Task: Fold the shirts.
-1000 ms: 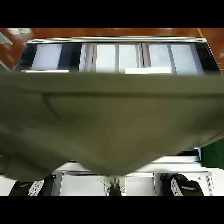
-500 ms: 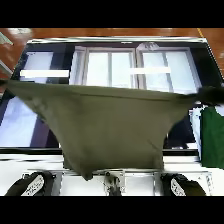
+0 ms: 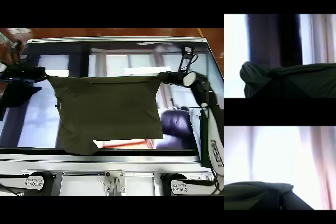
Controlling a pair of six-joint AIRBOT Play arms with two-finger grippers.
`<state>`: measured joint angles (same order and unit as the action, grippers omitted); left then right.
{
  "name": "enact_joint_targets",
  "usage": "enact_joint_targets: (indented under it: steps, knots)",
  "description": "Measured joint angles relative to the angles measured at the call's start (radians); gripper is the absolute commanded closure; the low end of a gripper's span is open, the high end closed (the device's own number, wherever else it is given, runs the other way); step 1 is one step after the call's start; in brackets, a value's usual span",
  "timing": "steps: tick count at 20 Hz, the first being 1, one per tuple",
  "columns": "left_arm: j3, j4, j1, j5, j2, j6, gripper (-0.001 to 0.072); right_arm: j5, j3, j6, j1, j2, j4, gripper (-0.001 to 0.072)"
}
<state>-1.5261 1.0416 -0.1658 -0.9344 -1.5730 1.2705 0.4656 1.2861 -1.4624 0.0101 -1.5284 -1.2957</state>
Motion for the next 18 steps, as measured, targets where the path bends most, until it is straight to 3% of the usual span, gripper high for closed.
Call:
enact_joint_targets:
  steps: [4, 9, 13, 18]
  knots:
    - [0.001, -0.102, 0.034, 0.197, -0.117, -0.002, 0.0668, -0.154, -0.002, -0.034, -0.005, -0.086, 0.011, 0.0652]
    - [0.0, -0.194, 0.09, 0.368, -0.183, -0.023, 0.0667, -0.209, -0.002, -0.072, 0.03, -0.115, 0.014, 0.0652]
    - [0.0, -0.212, 0.104, 0.362, -0.205, -0.051, 0.0667, -0.174, -0.002, -0.136, 0.048, -0.116, 0.014, 0.0652]
    - [-0.016, -0.217, 0.093, 0.269, -0.172, -0.089, 0.0667, -0.122, -0.002, -0.123, 0.045, -0.058, 0.006, 0.0652]
